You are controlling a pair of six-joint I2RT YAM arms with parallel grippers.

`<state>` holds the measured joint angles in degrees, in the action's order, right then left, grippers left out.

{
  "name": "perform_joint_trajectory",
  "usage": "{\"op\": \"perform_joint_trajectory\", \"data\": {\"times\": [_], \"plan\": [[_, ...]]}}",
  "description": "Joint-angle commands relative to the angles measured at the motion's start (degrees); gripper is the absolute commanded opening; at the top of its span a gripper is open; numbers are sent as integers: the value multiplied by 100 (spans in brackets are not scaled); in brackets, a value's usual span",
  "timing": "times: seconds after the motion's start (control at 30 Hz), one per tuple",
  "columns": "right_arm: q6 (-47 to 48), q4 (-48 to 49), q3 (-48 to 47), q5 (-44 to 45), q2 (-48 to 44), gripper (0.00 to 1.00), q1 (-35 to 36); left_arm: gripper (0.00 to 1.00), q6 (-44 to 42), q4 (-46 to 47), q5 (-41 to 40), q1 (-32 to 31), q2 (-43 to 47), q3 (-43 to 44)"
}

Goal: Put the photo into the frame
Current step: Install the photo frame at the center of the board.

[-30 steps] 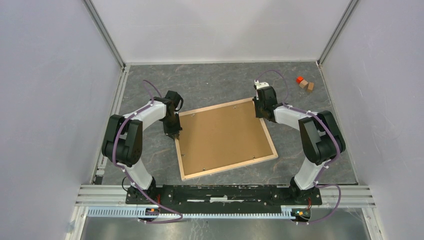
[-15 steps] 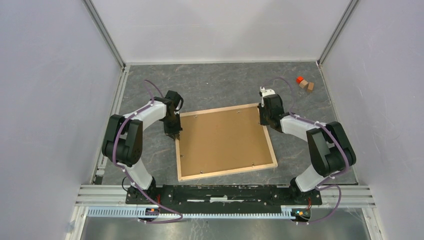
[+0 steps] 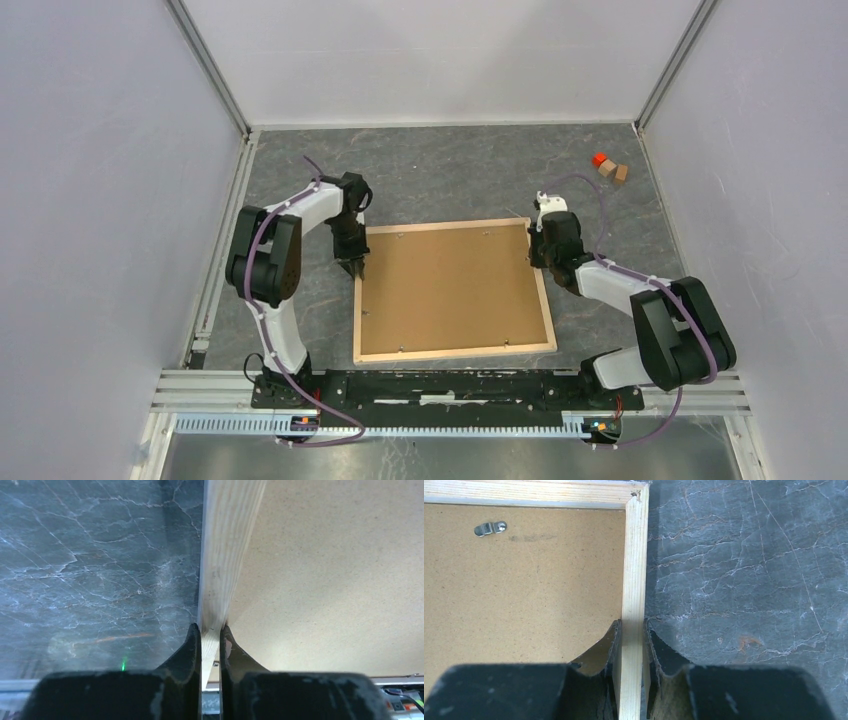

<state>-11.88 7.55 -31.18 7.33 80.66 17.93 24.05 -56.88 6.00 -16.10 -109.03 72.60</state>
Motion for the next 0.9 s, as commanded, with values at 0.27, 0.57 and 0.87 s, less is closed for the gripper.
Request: {"op": "perform_joint_trajectory", "data": {"times": [0.27, 0.57, 0.87], "plan": [[-66, -508, -434, -769, -378, 41, 151, 43, -698, 1396, 109, -113, -428, 414], [562, -1028, -2004, -793, 565, 67, 157, 39, -724, 1263, 323, -121, -522, 870], [908, -1231, -3306, -1369, 1874, 74, 154, 87, -512, 1292, -361, -511, 1258, 88]]}}
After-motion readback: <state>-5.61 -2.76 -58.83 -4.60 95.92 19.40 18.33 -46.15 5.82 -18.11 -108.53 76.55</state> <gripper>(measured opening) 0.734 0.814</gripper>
